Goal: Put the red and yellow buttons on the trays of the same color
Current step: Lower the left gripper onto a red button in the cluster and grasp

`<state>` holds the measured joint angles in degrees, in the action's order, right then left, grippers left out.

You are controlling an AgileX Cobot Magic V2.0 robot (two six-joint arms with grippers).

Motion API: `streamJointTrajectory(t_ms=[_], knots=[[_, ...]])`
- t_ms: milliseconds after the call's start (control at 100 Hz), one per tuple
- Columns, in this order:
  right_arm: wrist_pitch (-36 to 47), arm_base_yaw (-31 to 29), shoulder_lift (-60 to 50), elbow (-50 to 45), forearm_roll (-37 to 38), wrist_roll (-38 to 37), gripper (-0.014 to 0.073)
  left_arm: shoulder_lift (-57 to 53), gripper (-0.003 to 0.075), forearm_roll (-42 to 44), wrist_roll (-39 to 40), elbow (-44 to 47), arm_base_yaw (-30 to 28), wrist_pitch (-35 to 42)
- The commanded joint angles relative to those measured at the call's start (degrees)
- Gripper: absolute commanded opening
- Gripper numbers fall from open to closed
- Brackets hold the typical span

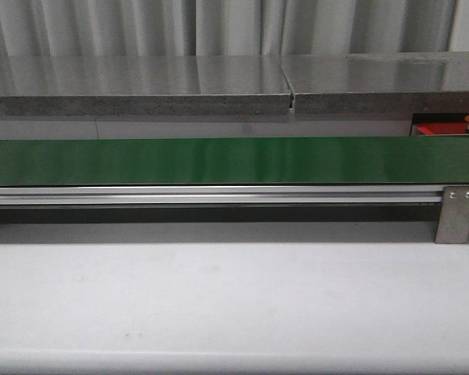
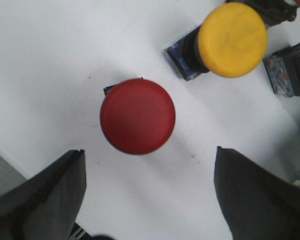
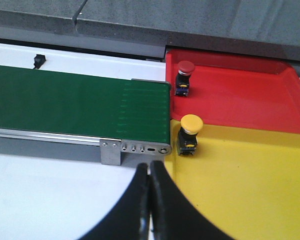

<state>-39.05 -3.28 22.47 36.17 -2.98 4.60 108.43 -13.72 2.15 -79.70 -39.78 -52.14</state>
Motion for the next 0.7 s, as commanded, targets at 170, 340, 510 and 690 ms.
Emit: streamJointTrajectory(t_ms=[170,340,510,690], knots=[[4.0,-0.1,0.2,1.2,0.1,0.6,-0.0117,0.8,0.0512,-0.6,0.1,-4.5,-0.1,1.7],[4.0,-0.1,0.2,1.2,0.1,0.6,-0.0117,2.3,0.0477,-0.5,0.1,-4.5,-0.1,3.1],[4.0,-0.1,0.2,1.2,0.1,0.6,-0.0117,3.0,0.0347,-0.5,0.1,-4.5,-0.2,3.7],[4.0,-0.1,0.2,1.2,0.1,0.6,-0.0117,3.1,0.0237,-0.5,0.1,-4.5,-0.2,4.5]])
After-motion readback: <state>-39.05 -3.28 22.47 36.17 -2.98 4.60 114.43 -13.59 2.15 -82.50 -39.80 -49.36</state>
